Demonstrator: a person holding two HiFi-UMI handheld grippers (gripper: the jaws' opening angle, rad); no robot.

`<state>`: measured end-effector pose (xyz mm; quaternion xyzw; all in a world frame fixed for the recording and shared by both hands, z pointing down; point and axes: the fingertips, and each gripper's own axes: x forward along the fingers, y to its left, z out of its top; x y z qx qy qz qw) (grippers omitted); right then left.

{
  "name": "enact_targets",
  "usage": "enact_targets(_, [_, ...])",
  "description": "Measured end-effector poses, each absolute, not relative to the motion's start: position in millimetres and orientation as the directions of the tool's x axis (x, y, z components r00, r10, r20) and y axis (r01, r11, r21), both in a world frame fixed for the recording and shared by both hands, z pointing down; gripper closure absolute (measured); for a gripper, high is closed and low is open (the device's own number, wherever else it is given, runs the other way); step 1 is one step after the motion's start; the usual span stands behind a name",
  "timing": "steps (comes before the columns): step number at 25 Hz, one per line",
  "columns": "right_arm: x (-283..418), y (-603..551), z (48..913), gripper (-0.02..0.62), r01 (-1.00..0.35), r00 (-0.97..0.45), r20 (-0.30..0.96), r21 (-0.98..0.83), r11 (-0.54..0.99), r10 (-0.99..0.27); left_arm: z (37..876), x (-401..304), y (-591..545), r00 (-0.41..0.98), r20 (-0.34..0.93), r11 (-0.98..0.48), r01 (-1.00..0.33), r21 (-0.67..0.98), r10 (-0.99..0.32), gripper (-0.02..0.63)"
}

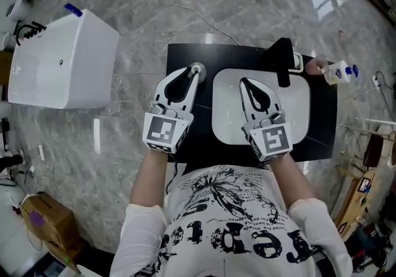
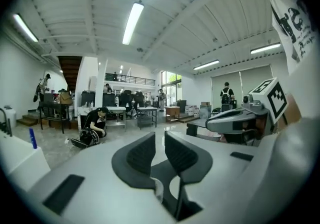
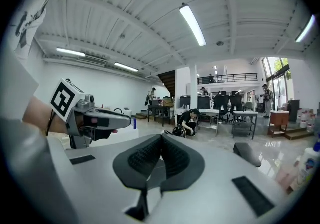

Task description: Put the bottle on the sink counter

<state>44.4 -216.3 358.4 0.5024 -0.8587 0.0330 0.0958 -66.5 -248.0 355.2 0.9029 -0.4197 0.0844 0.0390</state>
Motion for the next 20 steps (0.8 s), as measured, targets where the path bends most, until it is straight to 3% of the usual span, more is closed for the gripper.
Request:
enact_targets(6, [38, -174, 325, 0.580, -0.877, -0.469, 0.168, 0.023, 0.479, -0.867, 310, -78, -200, 0.683, 0.155, -0.696, -0.716, -0.050, -0.714, 0.588])
enact_targets(15, [36, -140, 284, 0.581, -0.911, -0.401, 0.136, 0.047, 0.411, -0.906, 252, -93, -155, 0.688, 0.053, -0.690, -0.721, -0.072, -0.724, 0.591])
enact_targets(20, [39, -124, 267, 0.583, -0.918, -0.388, 0.096, 0.049, 0.394, -0.917, 246, -101, -137, 0.700, 0.076, -0.704, -0.705, -0.083, -0.710, 0.591])
